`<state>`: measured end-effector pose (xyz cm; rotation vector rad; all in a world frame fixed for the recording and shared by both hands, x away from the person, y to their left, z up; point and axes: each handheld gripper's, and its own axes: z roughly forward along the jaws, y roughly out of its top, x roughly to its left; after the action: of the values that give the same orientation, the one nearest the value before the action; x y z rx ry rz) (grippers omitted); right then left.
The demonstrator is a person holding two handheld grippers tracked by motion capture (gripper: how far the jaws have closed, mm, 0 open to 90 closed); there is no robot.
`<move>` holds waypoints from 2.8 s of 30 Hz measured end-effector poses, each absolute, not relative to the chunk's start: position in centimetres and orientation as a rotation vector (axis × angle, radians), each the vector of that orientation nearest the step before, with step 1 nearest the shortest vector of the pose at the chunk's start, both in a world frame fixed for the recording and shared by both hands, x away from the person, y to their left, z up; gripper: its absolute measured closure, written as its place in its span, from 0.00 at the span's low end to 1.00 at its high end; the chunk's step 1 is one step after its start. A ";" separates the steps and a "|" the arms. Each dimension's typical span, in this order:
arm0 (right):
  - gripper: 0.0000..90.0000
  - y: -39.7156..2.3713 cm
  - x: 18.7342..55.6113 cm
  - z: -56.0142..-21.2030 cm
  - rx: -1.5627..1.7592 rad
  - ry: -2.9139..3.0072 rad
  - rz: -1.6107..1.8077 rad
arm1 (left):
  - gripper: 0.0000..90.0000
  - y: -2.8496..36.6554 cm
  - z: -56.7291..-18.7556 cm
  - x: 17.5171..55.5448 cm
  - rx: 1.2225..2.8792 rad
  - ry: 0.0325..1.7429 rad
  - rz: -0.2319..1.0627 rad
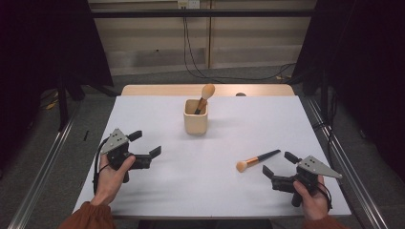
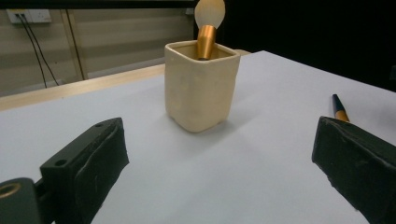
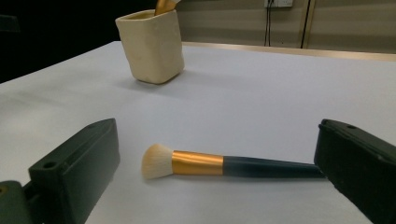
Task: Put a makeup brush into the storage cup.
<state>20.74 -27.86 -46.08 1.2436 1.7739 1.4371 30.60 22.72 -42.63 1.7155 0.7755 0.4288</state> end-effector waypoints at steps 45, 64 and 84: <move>0.00 -28.2 20.7 -45.5 1.213 1.771 1.456 | 0.05 26.9 -45.2 25.0 1.695 0.848 0.501; 0.00 -28.8 23.0 -44.0 1.158 1.800 1.462 | 0.06 26.6 -45.2 24.9 1.709 0.815 0.481; 0.01 -27.3 27.4 -42.5 1.134 1.824 1.469 | 0.05 26.4 -45.4 25.1 1.720 0.828 0.470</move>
<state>27.41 -27.31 -42.52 1.1337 1.8244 1.4693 25.08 26.36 -45.44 1.7200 0.8275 0.4701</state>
